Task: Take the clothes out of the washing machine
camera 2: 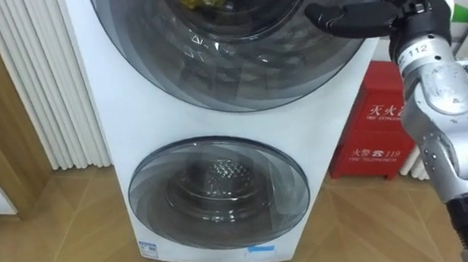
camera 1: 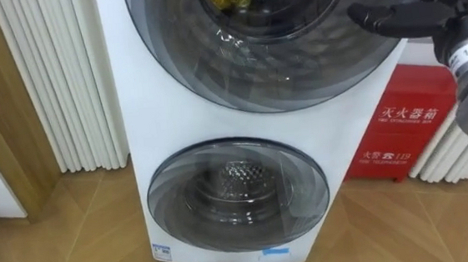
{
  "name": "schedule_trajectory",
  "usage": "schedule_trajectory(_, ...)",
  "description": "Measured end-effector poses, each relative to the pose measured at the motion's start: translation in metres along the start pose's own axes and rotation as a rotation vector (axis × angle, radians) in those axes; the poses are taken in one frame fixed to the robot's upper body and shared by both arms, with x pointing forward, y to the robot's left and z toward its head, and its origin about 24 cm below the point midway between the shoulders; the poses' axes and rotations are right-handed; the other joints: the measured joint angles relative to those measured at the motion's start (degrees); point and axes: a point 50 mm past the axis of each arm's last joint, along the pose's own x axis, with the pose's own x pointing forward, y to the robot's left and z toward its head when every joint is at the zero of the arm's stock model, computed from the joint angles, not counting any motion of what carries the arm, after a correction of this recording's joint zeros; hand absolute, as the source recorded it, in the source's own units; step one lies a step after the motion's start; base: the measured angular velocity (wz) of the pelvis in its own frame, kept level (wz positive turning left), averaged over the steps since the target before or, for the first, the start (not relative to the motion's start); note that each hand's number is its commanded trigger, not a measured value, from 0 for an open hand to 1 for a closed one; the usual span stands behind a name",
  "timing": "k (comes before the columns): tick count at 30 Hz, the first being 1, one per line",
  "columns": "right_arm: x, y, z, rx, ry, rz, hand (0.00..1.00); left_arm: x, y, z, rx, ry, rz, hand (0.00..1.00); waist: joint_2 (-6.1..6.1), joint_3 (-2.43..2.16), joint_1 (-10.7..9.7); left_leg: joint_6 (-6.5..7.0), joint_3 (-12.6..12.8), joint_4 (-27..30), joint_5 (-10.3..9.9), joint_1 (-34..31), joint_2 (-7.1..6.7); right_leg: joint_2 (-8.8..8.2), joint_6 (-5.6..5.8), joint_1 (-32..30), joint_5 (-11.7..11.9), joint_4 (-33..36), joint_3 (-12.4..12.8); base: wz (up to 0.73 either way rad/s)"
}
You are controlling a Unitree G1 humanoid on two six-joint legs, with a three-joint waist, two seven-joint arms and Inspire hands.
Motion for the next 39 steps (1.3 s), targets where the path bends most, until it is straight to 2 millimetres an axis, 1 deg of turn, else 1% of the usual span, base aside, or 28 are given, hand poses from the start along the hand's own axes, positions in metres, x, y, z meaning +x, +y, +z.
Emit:
schedule_trajectory(4,-0.003,0.004,-0.005,-0.016,0.008,0.011,0.00,0.000,-0.001,-0.002,0.038,0.017,-0.008,0.00,-0.11,0.05,0.20,-0.02,0.64,-0.12,-0.01,0.69,0.13,0.06,-0.11,0.34,0.07,0.04,0.21,-0.07)
schedule_trajectory(8,-0.006,0.007,-0.007,-0.043,-0.002,0.011,0.00,0.000,-0.001,-0.003,0.043,0.021,-0.010,0.00,-0.20,0.08,0.20,-0.05,0.72,-0.19,-0.03,0.69,0.13,0.15,-0.13,0.24,0.08,0.05,0.60,-0.04)
schedule_trajectory(10,-0.016,0.008,-0.006,-0.045,-0.021,0.023,0.00,0.000,-0.001,-0.004,0.066,0.029,-0.011,0.00,-0.20,0.08,0.36,-0.26,1.18,-0.23,-0.17,0.72,0.36,0.49,-0.19,0.00,0.12,0.01,1.44,-0.10)
schedule_trajectory(12,-0.025,0.011,-0.005,-0.037,-0.040,0.042,0.00,0.000,-0.002,-0.004,0.086,0.028,-0.016,0.00,-0.18,0.08,0.11,-0.33,1.45,-0.18,-0.21,0.79,0.51,0.60,-0.22,-0.02,0.14,0.02,1.60,-0.10)
schedule_trajectory(15,-0.037,0.022,-0.003,0.006,-0.064,0.060,0.00,0.001,-0.002,0.001,0.092,0.013,-0.012,0.00,-0.09,0.10,-0.02,-0.66,2.73,-0.02,-0.42,1.13,1.15,1.15,-0.58,-0.21,0.35,0.01,2.80,-0.19)
schedule_trajectory(17,-0.048,0.024,-0.004,0.020,-0.075,0.074,0.00,0.001,-0.002,0.002,0.098,0.009,-0.013,0.00,0.41,0.32,-0.15,-0.80,3.00,-0.15,-0.51,1.45,1.34,1.39,-0.64,-0.18,0.39,0.00,3.07,-0.14)
schedule_trajectory(19,-0.064,0.028,-0.002,0.046,-0.100,0.095,0.00,0.001,-0.004,0.005,0.116,-0.007,-0.018,0.00,0.96,0.23,-0.42,-0.89,3.21,-0.16,-0.58,1.54,1.44,1.46,-0.65,-0.17,0.40,0.01,3.10,-0.05)
schedule_trajectory(21,-0.073,0.029,-0.003,0.065,-0.112,0.105,0.00,0.001,-0.005,0.005,0.119,-0.007,-0.021,0.00,1.33,0.11,-0.51,-0.89,3.32,-0.16,-0.59,1.63,1.47,1.46,-0.67,-0.10,0.41,0.03,3.08,0.00)
schedule_trajectory(24,-0.082,0.030,-0.006,0.088,-0.115,0.129,0.00,0.000,-0.006,0.005,0.113,-0.013,-0.023,0.00,1.92,-0.06,-0.52,-0.89,3.52,-0.15,-0.59,1.80,1.48,1.46,-0.73,-0.07,0.45,0.07,3.22,-0.02)
schedule_trajectory(27,-0.092,0.032,-0.007,0.116,-0.103,0.163,0.00,0.000,-0.006,0.006,0.108,-0.028,-0.020,0.00,2.55,-0.43,-0.66,-0.89,3.47,-0.35,-0.59,1.80,1.48,1.46,-0.76,-0.06,0.46,0.07,3.20,0.00)
schedule_trajectory(28,-0.094,0.032,-0.006,0.130,-0.104,0.180,0.00,0.000,-0.006,0.006,0.107,-0.032,-0.013,0.00,2.67,-0.47,-0.88,-0.89,3.45,-0.38,-0.59,1.80,1.50,1.47,-0.76,-0.03,0.47,0.08,3.21,0.00)
schedule_trajectory(35,-0.103,0.037,-0.001,0.180,-0.120,0.248,0.00,0.000,-0.010,0.001,0.104,-0.033,-0.025,0.00,2.82,-0.36,-2.22,-0.89,3.61,-0.28,-0.59,1.83,1.51,1.49,-0.90,-0.10,0.55,0.11,3.48,0.00)
schedule_trajectory(38,-0.106,0.039,0.005,0.202,-0.143,0.270,0.00,-0.001,-0.011,-0.003,0.093,-0.027,-0.034,0.00,2.88,-0.30,-2.77,-0.89,3.72,-0.20,-0.59,1.64,1.52,1.58,-0.90,-0.40,0.55,0.11,3.87,0.00)
schedule_trajectory(39,-0.107,0.041,0.009,0.207,-0.161,0.285,0.00,-0.001,-0.012,-0.004,0.082,-0.025,-0.036,0.00,2.88,-0.31,-3.23,-0.89,3.77,-0.12,-0.59,1.33,1.52,1.59,-0.91,-0.77,0.56,0.15,3.89,-0.06)
